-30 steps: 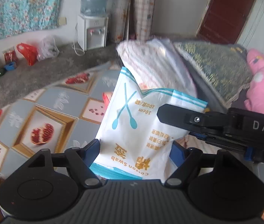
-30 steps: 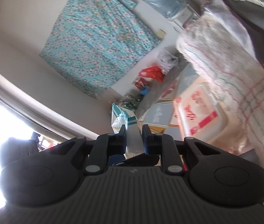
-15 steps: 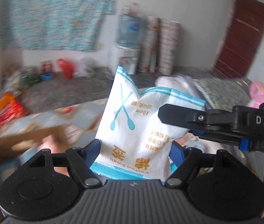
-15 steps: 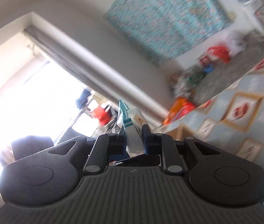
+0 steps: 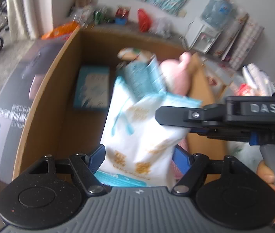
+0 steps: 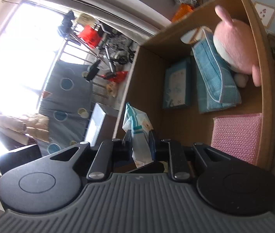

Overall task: Organize soft objects
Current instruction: 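Carry the swab bag into the cardboard box and open the right gripper, then move the right tool to the blue wet-wipes pack on the table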

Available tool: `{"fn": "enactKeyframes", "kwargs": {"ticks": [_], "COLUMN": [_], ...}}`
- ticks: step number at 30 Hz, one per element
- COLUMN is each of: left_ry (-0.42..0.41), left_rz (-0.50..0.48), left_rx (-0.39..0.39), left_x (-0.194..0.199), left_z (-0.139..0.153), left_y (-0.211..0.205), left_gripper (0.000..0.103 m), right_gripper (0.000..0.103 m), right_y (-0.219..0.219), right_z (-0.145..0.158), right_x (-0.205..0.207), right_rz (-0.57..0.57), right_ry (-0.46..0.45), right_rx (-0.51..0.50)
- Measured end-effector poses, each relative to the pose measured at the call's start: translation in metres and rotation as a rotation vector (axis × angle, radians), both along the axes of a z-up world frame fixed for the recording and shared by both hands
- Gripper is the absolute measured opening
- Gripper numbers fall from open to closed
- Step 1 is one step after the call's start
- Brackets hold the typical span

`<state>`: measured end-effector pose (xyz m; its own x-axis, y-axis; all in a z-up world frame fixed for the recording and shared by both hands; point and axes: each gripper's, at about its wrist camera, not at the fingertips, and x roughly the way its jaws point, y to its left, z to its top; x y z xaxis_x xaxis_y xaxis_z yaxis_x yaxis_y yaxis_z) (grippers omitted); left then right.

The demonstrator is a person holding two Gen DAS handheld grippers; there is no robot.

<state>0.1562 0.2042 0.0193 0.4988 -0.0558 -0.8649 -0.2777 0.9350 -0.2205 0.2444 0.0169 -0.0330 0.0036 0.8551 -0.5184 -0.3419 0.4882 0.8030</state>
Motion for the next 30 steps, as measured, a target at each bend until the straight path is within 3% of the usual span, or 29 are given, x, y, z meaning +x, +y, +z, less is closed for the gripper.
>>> {"fn": "enactKeyframes", "kwargs": {"ticks": [4, 7, 15, 22, 23, 25, 28, 30], "left_ry": [0.063, 0.093, 0.143, 0.204, 0.206, 0.189, 0.173, 0.172], "left_rz": [0.001, 0.006, -0.005, -0.026, -0.026, -0.021, -0.029, -0.024], "left_rx": [-0.007, -0.032, -0.05, -0.02, -0.004, 0.04, 0.045, 0.044], "left_x": [0.003, 0.008, 0.007, 0.018, 0.019, 0.021, 0.025, 0.03], "left_z": [-0.024, -0.035, -0.05, -0.063, -0.065, -0.066, -0.066, -0.065], "left_y": [0.02, 0.028, 0.026, 0.019, 0.017, 0.013, 0.009, 0.008], "left_gripper": [0.076, 0.076, 0.078, 0.082, 0.081, 0.07, 0.056, 0.054], "right_gripper": [0.023, 0.024, 0.03, 0.042, 0.042, 0.043, 0.044, 0.044], "right_y": [0.016, 0.011, -0.048, -0.113, -0.122, -0.141, -0.166, -0.177], "right_z": [-0.013, -0.004, 0.057, 0.072, 0.07, 0.066, 0.06, 0.056], "right_x": [0.003, -0.003, -0.017, -0.055, -0.06, -0.067, -0.076, -0.078], "right_rz": [-0.023, -0.035, -0.085, -0.112, -0.124, -0.155, -0.198, -0.218], "right_ry": [-0.037, -0.074, -0.231, -0.309, -0.315, -0.322, -0.326, -0.327], "right_rx": [-0.147, -0.148, -0.059, 0.031, 0.037, 0.046, 0.057, 0.062]}}
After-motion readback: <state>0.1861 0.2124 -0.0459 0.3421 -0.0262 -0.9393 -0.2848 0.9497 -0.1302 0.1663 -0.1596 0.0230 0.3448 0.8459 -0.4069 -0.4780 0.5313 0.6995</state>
